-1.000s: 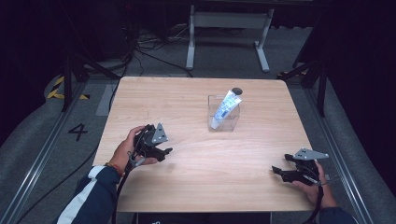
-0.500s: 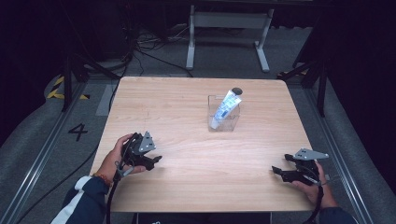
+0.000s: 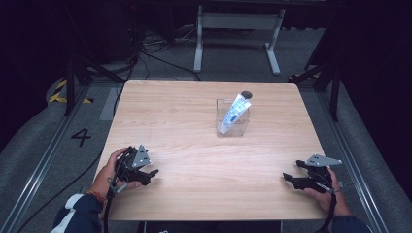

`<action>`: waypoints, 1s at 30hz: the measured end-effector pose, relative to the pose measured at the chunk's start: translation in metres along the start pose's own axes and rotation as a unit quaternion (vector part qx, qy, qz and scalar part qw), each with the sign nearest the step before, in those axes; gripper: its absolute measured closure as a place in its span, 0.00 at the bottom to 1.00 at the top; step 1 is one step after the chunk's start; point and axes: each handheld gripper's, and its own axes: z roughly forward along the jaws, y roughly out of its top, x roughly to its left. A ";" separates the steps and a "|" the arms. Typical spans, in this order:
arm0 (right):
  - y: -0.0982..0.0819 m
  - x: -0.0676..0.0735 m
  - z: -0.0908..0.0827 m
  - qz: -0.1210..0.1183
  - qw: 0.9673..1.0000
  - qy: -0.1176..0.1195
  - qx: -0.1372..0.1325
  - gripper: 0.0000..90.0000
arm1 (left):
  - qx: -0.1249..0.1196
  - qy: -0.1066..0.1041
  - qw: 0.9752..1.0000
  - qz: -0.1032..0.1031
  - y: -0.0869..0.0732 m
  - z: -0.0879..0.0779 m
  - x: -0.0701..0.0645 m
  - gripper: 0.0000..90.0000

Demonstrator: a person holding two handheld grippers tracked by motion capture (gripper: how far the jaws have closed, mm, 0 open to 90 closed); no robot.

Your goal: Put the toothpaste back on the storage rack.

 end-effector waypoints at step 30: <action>0.000 0.000 0.000 0.000 1.000 0.001 0.001 0.23 | -0.040 -0.036 0.985 -0.163 -0.075 -0.012 0.002 0.20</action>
